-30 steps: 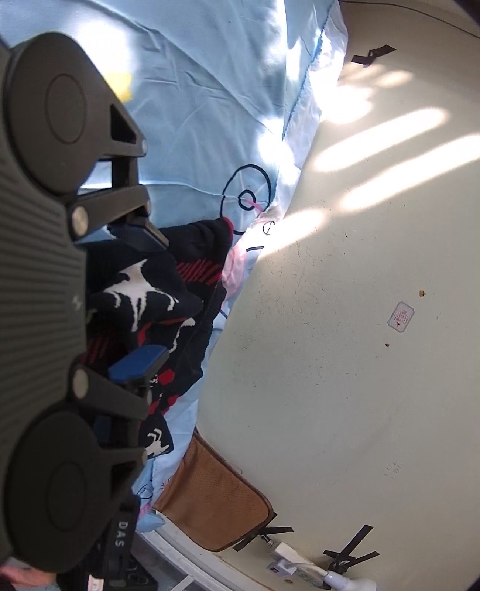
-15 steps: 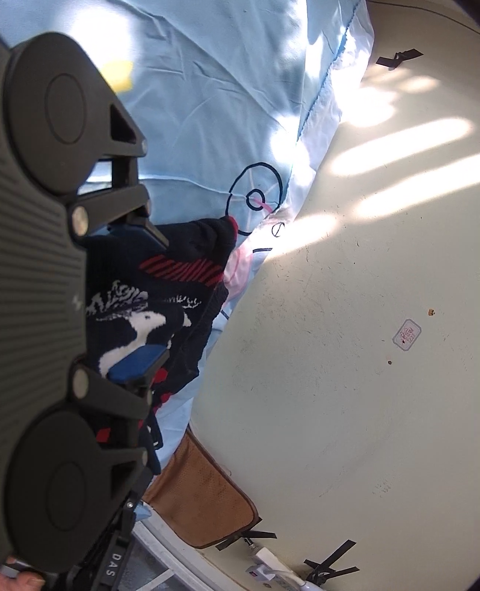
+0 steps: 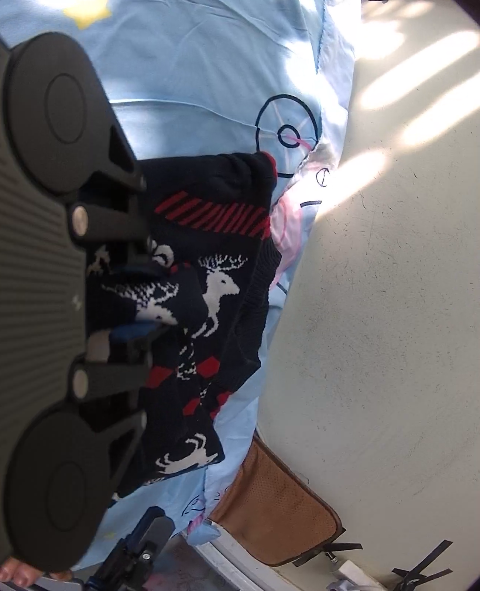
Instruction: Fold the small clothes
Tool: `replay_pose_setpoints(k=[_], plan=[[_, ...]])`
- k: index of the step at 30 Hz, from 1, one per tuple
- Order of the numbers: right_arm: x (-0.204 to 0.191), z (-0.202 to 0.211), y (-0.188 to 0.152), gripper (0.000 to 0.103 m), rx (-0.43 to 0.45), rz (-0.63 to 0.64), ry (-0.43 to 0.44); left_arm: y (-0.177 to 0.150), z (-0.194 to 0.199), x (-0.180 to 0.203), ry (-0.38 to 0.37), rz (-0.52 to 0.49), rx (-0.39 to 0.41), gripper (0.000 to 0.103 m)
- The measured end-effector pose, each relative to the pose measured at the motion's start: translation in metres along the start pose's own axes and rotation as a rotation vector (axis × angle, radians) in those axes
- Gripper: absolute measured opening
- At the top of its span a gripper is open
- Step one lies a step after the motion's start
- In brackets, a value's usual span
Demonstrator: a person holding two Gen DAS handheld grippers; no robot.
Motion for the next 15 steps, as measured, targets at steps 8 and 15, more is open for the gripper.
replay_pose_setpoints(k=[8, 15], plan=[[-0.01, -0.047, -0.033, 0.034, -0.068, 0.137, -0.086, 0.006, 0.013, -0.01, 0.137, -0.115, 0.102, 0.013], [-0.002, -0.033, -0.026, 0.033, -0.066, 0.081, -0.055, -0.001, 0.012, -0.014, 0.159, -0.124, 0.088, 0.032]])
Point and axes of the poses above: each gripper's, at about its wrist camera, not at the fingertips, and z roughly against the way its jaws point, x to its right, y to its top, the point moved 9 cm from there along -z, roughly the way its jaws point, and after that the axes turned 3 degrees about -y, right-handed, at the moved point
